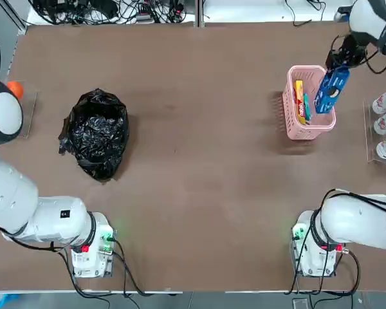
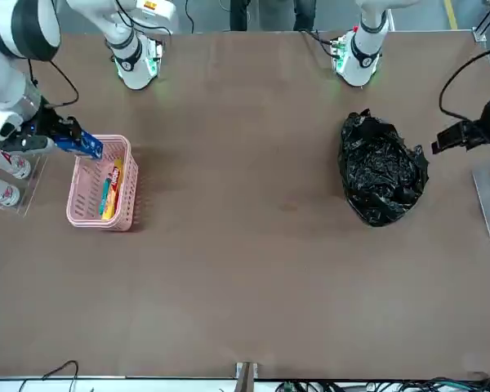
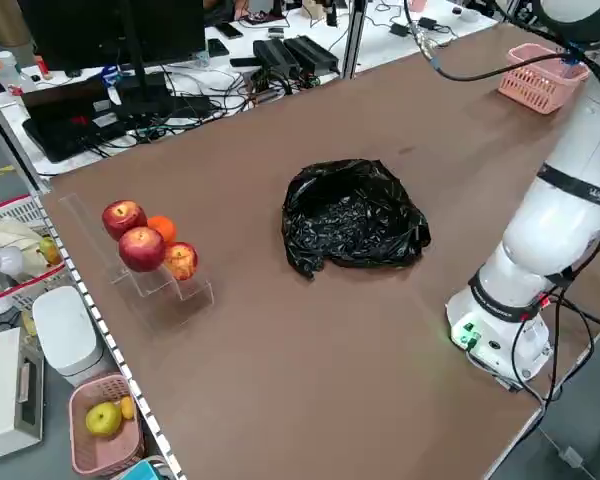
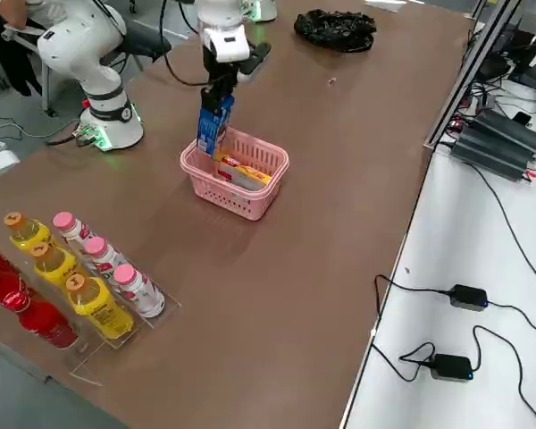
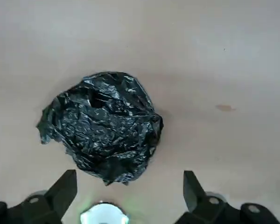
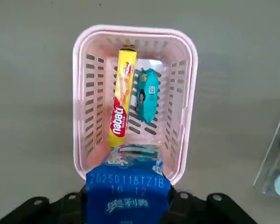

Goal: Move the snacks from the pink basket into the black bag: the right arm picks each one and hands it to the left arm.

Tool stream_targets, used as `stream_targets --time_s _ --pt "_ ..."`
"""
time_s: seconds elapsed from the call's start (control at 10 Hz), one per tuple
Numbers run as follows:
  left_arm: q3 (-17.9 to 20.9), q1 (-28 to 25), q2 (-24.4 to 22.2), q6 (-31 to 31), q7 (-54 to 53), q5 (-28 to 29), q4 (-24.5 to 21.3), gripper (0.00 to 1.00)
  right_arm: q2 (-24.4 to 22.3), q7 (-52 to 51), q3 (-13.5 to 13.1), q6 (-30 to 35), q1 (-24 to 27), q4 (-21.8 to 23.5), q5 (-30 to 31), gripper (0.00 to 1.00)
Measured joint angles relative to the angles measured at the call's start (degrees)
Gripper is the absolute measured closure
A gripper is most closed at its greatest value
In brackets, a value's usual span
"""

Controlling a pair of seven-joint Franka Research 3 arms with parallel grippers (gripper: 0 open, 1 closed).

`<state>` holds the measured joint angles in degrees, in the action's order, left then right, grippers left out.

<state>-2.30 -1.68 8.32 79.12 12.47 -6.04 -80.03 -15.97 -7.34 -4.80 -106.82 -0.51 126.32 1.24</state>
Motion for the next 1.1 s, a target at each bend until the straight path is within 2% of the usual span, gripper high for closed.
stream_targets --time_s 0.3,0.4,0.7,0.9,1.1 --pt "-0.6 1.8 2.0 0.0 15.5 -0.1 -0.1 0.0 0.0 0.1 0.3 4.0 -1.0 -4.7 -0.7 0.49" --pt "-0.6 1.7 2.2 0.0 20.7 -0.3 -0.1 0.0 0.0 0.1 0.3 4.5 -1.1 -5.7 -2.8 0.49" --pt "-0.5 1.4 2.1 0.0 39.8 -7.8 -0.1 0.0 0.1 0.6 0.4 5.2 -1.5 -7.6 -11.9 0.5" --pt "-0.6 1.7 2.1 0.0 52.3 -14.3 -0.1 0.0 0.8 1.5 0.5 5.3 -2.0 -8.0 -19.9 0.5" --pt "-0.8 3.9 2.2 0.7 60.2 -17.1 -0.2 0.0 3.1 3.7 0.5 4.9 -3.9 -8.2 -28.9 0.5"
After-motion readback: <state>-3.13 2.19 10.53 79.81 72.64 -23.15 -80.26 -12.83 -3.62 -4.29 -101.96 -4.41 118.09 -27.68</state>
